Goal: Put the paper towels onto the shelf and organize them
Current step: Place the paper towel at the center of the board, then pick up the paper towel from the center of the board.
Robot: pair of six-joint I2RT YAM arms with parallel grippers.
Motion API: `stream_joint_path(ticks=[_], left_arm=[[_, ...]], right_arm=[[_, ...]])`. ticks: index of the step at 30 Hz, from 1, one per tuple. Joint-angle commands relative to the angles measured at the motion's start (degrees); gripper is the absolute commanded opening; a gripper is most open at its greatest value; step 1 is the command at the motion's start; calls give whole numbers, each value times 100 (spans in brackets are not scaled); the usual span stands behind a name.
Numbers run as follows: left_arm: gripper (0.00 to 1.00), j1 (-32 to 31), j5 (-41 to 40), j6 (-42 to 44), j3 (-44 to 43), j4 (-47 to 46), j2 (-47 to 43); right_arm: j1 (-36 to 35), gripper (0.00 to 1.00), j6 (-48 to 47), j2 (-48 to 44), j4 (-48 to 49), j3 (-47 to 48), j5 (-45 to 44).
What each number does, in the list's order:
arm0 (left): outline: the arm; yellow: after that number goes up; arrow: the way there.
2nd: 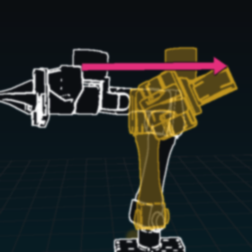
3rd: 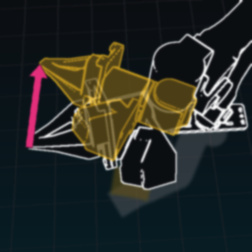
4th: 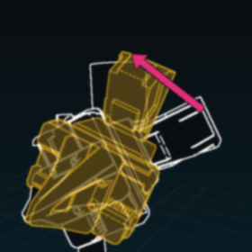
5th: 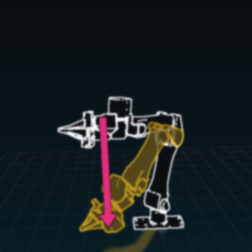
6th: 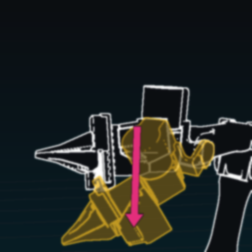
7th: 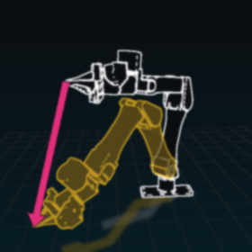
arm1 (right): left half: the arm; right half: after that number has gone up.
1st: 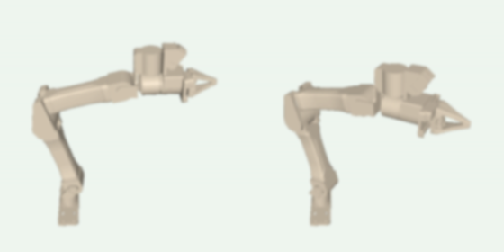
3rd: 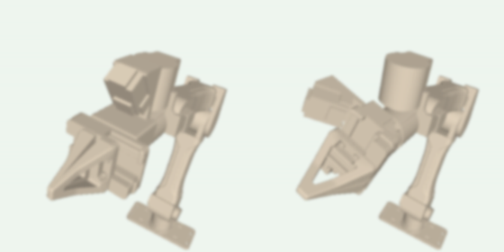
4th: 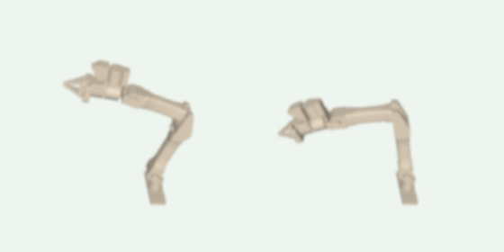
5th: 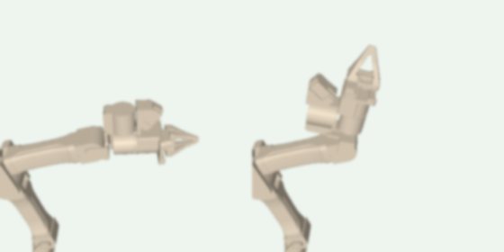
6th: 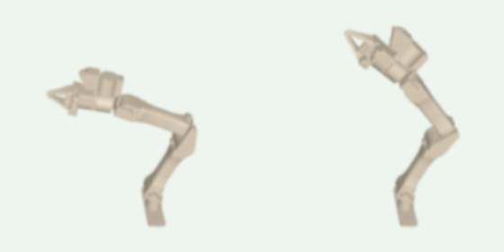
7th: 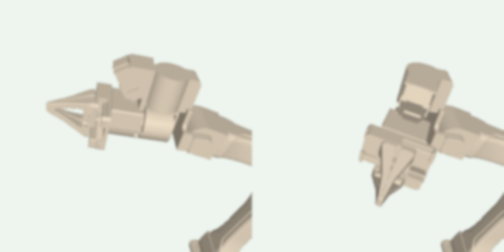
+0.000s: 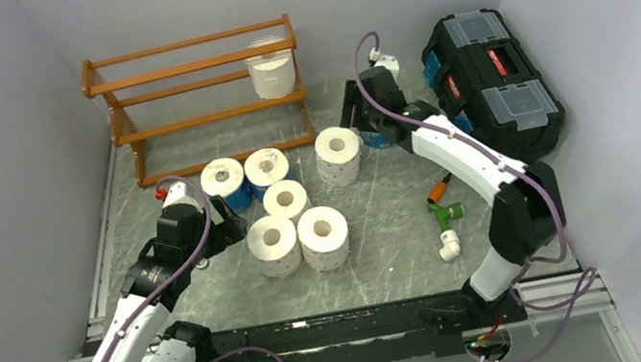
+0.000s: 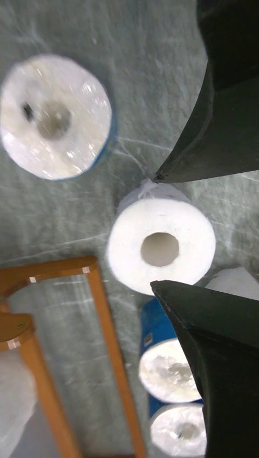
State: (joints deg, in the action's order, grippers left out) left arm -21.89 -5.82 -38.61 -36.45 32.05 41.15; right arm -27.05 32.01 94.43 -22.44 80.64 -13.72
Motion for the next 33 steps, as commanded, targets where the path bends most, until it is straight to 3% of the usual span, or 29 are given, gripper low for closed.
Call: stream_joint_path(ticks=[1, 6, 10, 21, 28, 33], left_arm=[[99, 1, 68, -34, -204, -21, 16], [99, 1, 38, -41, -234, 16, 40], [99, 1, -67, -11, -370, 108, 51], [99, 9, -541, -102, -467, 78, 75], [99, 324, -746, -359, -791, 346, 430], [97, 1000, -370, -684, -1165, 236, 917]], right_arm=[[160, 70, -237, -475, 794, -291, -959], [572, 70, -586, 144, 625, 195, -667], [663, 70, -728, 199, 1291, -17, -326], [662, 70, -634, 267, 1328, 202, 276], [581, 70, 109, -417, 1734, -602, 1142], [218, 70, 423, -1231, 1915, -1310, 936]])
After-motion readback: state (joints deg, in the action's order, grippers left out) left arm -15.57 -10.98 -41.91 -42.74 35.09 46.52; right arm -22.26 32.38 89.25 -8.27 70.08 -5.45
